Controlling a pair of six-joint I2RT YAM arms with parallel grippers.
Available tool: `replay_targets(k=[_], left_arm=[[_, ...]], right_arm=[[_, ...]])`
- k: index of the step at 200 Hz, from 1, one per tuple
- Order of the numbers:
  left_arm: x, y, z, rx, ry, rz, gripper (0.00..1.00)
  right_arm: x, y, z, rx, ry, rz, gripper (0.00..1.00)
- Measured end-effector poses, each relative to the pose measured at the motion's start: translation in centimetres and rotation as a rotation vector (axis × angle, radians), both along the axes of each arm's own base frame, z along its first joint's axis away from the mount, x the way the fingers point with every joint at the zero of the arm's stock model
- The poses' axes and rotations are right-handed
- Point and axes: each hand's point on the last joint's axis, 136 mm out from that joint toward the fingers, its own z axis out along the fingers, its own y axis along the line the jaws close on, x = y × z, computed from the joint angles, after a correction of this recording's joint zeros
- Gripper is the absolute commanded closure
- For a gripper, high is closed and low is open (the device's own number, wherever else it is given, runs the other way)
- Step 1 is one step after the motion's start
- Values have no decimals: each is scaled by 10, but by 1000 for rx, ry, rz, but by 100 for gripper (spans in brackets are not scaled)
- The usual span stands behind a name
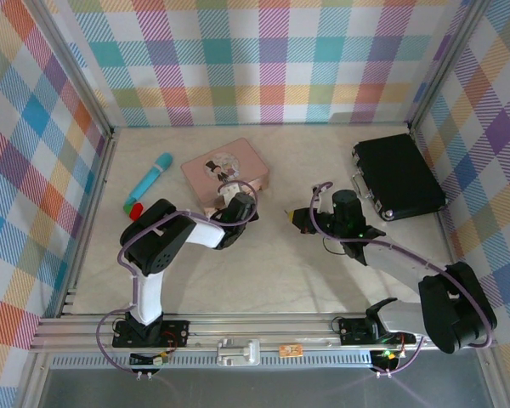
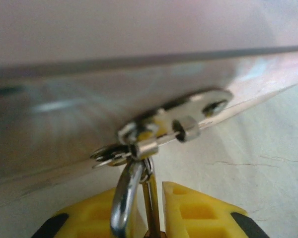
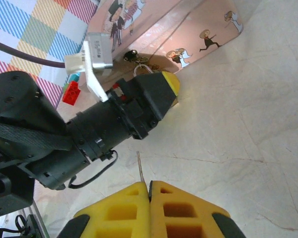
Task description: Unlock the padlock with the key
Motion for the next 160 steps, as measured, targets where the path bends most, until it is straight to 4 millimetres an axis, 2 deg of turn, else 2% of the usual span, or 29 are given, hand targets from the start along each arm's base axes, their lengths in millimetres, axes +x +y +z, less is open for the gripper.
replay_targets(k=[9, 65, 97, 125, 160], left_arm=[[-3, 0, 1, -30, 18, -10, 100], [-26, -12, 17, -235, 146, -78, 100], [-37, -16, 31, -349, 180, -89, 100], [-40, -21, 41, -447, 188, -95, 100], [-39, -27, 55, -558, 163, -96, 100]], right_arm=[[-1, 0, -4, 5, 12, -1, 100], [-1, 9, -11, 64, 42, 25, 100], [-6, 13, -26, 115, 103, 30, 100], [-10, 22, -37, 170, 166, 33, 100], [-11, 38, -42, 245, 205, 52, 100]])
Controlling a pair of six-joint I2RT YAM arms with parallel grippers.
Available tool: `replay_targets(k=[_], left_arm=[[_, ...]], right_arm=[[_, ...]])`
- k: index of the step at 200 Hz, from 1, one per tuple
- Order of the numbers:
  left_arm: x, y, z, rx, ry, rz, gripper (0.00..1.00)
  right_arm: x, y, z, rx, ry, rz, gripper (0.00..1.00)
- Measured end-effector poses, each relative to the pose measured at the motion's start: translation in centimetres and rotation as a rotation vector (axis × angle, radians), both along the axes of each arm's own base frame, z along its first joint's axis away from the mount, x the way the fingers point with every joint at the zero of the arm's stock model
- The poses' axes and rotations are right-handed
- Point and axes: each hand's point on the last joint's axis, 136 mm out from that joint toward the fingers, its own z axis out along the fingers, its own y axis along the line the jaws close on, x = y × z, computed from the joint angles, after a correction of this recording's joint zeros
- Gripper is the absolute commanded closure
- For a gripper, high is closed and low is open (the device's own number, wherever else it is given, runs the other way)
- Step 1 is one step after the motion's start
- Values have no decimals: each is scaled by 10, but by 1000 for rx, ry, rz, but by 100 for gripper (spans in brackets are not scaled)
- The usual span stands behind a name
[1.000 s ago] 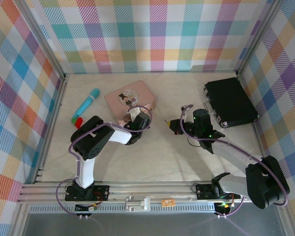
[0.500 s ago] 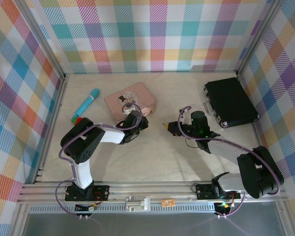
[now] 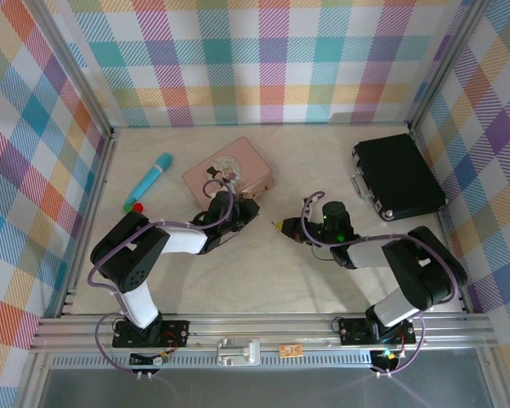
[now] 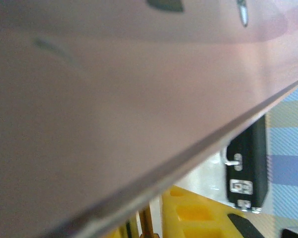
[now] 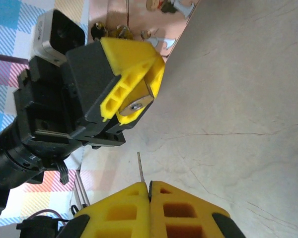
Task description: Unlock the padlock with the key
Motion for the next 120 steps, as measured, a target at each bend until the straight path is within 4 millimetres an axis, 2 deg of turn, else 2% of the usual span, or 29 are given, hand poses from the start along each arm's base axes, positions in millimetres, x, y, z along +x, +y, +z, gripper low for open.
replay_targets(k=[54, 95, 120], left_arm=[[2, -5, 15, -87, -30, 5, 100], [2, -5, 18, -100, -35, 8, 100], [1, -5, 19, -109, -40, 7, 100]], right_arm=[[6, 17, -13, 80, 55, 20, 100], [9, 32, 5, 119, 9, 50, 100], [9, 35, 7, 124, 1, 57, 100]])
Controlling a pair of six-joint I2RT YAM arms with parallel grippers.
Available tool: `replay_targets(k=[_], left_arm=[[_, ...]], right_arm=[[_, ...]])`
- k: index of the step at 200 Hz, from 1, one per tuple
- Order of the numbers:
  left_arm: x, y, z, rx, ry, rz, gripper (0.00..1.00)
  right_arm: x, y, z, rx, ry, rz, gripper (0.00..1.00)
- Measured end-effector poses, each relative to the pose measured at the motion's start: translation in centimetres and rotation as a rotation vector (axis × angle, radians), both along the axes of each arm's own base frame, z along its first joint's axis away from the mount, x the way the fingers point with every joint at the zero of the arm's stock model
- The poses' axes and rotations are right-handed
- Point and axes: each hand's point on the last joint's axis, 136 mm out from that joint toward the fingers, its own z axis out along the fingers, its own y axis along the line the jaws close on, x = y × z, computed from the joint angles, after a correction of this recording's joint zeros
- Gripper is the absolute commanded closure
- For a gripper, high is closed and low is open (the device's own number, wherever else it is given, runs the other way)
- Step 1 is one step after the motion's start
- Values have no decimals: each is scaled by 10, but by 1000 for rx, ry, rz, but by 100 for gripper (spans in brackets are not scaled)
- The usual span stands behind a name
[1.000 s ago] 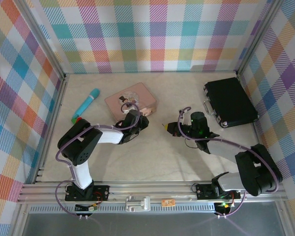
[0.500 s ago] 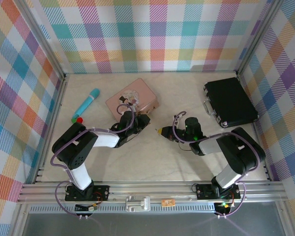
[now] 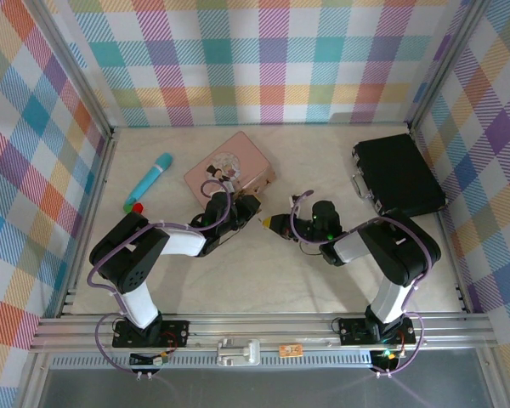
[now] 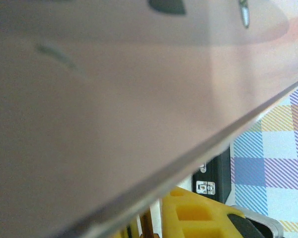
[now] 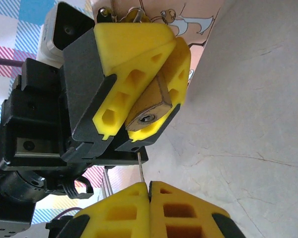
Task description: Unlock the padlock with the key
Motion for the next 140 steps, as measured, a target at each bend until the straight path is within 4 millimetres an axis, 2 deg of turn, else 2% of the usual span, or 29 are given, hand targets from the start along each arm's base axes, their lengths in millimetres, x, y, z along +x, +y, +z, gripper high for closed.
replay_targets(k=[43, 140], left_arm=[[-1, -1, 3, -23, -6, -2, 100], [-2, -4, 6, -37, -11, -6, 100]], right_arm=[[4, 2, 5, 14, -21, -7, 100], [15, 2, -1, 20, -30, -46, 100]])
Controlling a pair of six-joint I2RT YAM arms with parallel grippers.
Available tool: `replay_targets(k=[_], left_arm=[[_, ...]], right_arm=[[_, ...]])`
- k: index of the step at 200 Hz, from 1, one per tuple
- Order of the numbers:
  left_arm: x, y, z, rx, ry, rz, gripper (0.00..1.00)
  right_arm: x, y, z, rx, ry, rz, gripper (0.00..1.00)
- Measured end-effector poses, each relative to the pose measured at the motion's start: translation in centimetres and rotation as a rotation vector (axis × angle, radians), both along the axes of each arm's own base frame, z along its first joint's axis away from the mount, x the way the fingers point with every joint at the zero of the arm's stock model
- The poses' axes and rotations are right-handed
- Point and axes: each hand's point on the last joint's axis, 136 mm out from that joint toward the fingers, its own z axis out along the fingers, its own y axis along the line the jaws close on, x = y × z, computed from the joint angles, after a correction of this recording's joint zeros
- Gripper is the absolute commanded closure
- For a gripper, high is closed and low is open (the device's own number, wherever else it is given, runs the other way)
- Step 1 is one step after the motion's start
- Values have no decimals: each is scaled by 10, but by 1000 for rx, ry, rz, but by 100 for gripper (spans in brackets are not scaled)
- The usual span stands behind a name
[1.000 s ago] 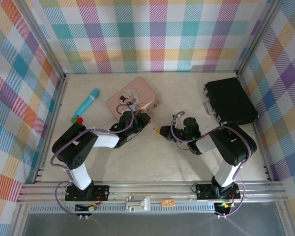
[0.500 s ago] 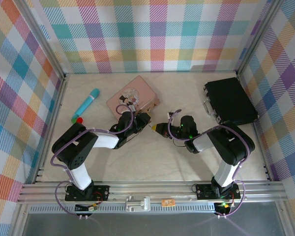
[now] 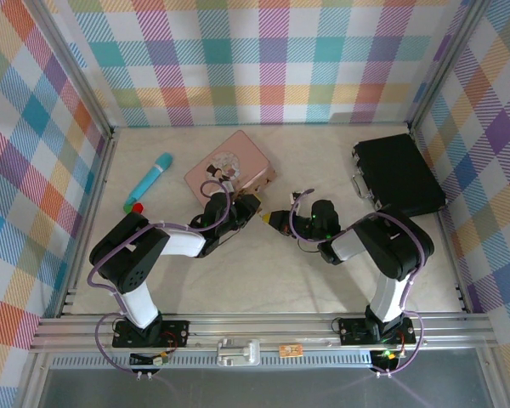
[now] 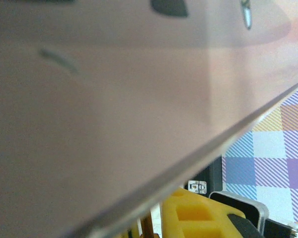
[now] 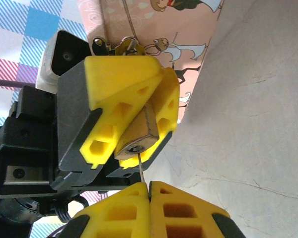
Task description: Unlock the padlock with the key
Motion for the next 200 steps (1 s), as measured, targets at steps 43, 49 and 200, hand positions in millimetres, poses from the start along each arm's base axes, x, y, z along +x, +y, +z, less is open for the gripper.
replay_targets(k=[43, 49, 200], left_arm=[[-2, -4, 3, -17, -4, -8, 100], [-2, -4, 3, -19, -4, -8, 100], [-2, -4, 6, -23, -17, -12, 100]], right_arm=[[5, 1, 3, 18, 1, -12, 100], [5, 1, 4, 19, -1, -12, 100], [9, -13, 12, 16, 7, -49, 100]])
